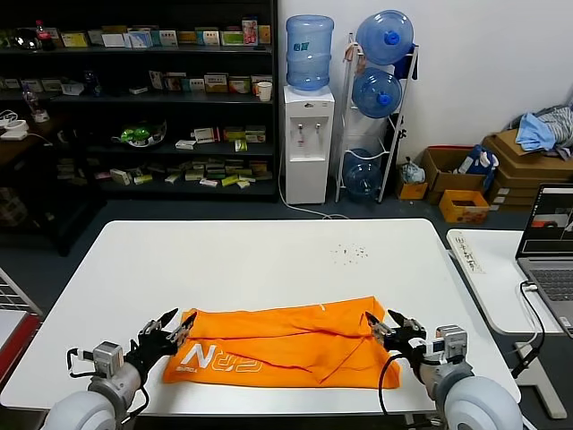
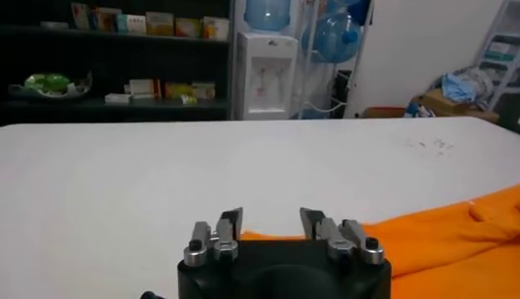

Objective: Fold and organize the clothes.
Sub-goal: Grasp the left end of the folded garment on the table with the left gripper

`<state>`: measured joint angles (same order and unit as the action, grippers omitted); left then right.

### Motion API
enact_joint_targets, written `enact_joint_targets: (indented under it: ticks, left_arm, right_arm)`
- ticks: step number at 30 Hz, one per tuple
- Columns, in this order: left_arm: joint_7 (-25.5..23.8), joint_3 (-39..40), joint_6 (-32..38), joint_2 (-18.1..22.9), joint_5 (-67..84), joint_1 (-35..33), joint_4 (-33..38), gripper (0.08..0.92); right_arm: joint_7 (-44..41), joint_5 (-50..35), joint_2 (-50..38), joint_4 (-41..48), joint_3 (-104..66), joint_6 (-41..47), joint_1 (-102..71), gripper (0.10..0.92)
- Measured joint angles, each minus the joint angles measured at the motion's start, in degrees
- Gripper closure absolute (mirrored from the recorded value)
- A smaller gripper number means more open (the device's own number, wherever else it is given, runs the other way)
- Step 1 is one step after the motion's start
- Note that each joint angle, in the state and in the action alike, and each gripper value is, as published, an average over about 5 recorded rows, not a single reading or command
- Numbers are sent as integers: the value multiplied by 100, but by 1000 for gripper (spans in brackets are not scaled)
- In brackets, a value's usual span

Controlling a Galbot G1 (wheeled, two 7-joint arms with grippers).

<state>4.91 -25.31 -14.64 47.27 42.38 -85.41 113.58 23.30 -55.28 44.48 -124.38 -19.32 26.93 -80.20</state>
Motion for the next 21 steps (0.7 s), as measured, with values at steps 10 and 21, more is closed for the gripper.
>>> enact_joint_targets:
  ticks: [10,21]
  left_arm:
    - [-120,-59,152,467,-248,-190,-282,180]
    - [-202,-39,378,877,-383,-80,-752,177]
  right_arm:
    - [-126,151,104,-182,-520,-97,-453,203]
    - [-143,187,183,-276,-803,-134,-666,203]
